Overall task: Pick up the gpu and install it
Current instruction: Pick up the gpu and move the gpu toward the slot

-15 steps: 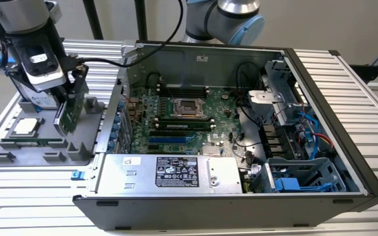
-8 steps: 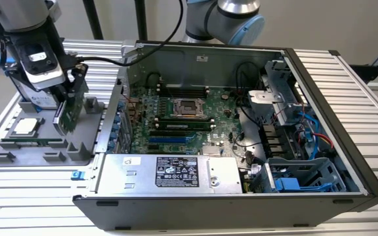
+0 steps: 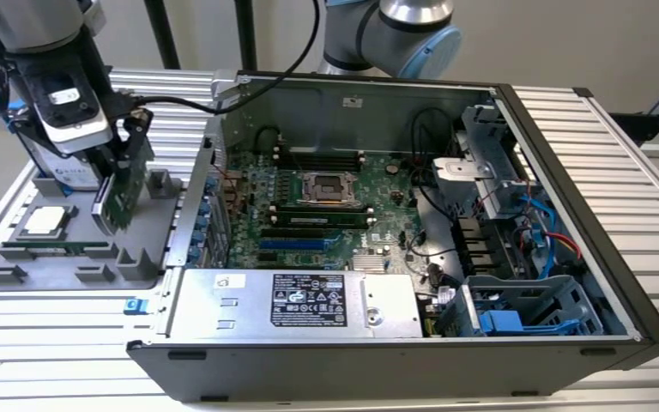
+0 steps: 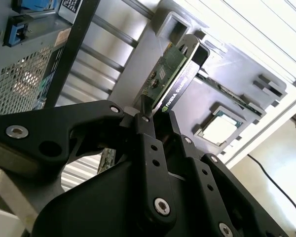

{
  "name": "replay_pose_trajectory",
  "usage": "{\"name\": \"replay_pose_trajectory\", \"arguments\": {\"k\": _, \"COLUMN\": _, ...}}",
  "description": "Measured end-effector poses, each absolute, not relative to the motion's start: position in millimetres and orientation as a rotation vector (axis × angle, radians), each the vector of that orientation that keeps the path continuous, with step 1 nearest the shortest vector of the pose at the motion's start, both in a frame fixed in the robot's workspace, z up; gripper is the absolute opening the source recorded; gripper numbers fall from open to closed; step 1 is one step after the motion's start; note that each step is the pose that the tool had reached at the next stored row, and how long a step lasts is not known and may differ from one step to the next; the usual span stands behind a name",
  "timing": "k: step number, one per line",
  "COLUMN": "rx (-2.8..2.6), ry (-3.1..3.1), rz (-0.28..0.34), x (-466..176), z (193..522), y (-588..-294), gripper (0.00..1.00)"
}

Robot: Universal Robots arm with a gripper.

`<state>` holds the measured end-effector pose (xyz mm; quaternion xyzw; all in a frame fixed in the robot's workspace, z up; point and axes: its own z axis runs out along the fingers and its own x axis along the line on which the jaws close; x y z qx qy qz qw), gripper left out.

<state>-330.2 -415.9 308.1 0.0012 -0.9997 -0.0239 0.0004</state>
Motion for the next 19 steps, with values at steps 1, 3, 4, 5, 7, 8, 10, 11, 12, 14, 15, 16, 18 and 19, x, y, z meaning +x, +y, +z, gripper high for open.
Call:
{"name": "replay_pose_trajectory", "arguments": {"k": 1, "rx": 0.004, "ry": -3.14, "rz": -0.075, "x": -330.2, "z": 308.4, "y": -415.9, "gripper": 0.0}}
{"name": "replay_pose_trajectory", "arguments": {"k": 3, "rx": 0.004, "ry": -3.14, "rz": -0.075, "x": -330.2, "z": 308.9, "y": -415.9, "gripper": 0.0}}
{"name": "replay_pose_trajectory", "arguments": {"k": 4, "rx": 0.004, "ry": -3.14, "rz": -0.075, "x": -330.2, "z": 309.2, "y": -415.9, "gripper": 0.0}}
{"name": "replay_pose_trajectory", "arguments": {"k": 5, "rx": 0.004, "ry": -3.14, "rz": -0.075, "x": -330.1, "z": 309.5, "y": -415.9, "gripper": 0.0}}
{"name": "replay_pose_trajectory", "arguments": {"k": 7, "rx": 0.004, "ry": -3.14, "rz": -0.075, "x": -330.1, "z": 310.0, "y": -415.9, "gripper": 0.0}}
{"name": "replay_pose_trajectory", "arguments": {"k": 8, "rx": 0.004, "ry": -3.14, "rz": -0.075, "x": -330.1, "z": 310.2, "y": -415.9, "gripper": 0.0}}
{"name": "replay_pose_trajectory", "arguments": {"k": 10, "rx": 0.004, "ry": -3.14, "rz": -0.075, "x": -330.2, "z": 310.8, "y": -415.9, "gripper": 0.0}}
{"name": "replay_pose_trajectory", "arguments": {"k": 11, "rx": 0.004, "ry": -3.14, "rz": -0.075, "x": -330.2, "z": 311.1, "y": -415.9, "gripper": 0.0}}
{"name": "replay_pose_trajectory", "arguments": {"k": 12, "rx": 0.004, "ry": -3.14, "rz": -0.075, "x": -330.2, "z": 311.4, "y": -415.9, "gripper": 0.0}}
{"name": "replay_pose_trajectory", "arguments": {"k": 14, "rx": 0.004, "ry": -3.14, "rz": -0.075, "x": -330.1, "z": 311.9, "y": -415.9, "gripper": 0.0}}
{"name": "replay_pose_trajectory", "arguments": {"k": 15, "rx": 0.004, "ry": -3.14, "rz": -0.075, "x": -330.1, "z": 312.2, "y": -415.9, "gripper": 0.0}}
{"name": "replay_pose_trajectory", "arguments": {"k": 16, "rx": 0.004, "ry": -3.14, "rz": -0.075, "x": -330.2, "z": 312.5, "y": -415.9, "gripper": 0.0}}
{"name": "replay_pose_trajectory", "arguments": {"k": 18, "rx": 0.004, "ry": -3.14, "rz": -0.075, "x": -330.2, "z": 313.1, "y": -415.9, "gripper": 0.0}}
{"name": "replay_pose_trajectory", "arguments": {"k": 19, "rx": 0.004, "ry": -3.14, "rz": -0.075, "x": -330.2, "z": 313.4, "y": -415.9, "gripper": 0.0}}
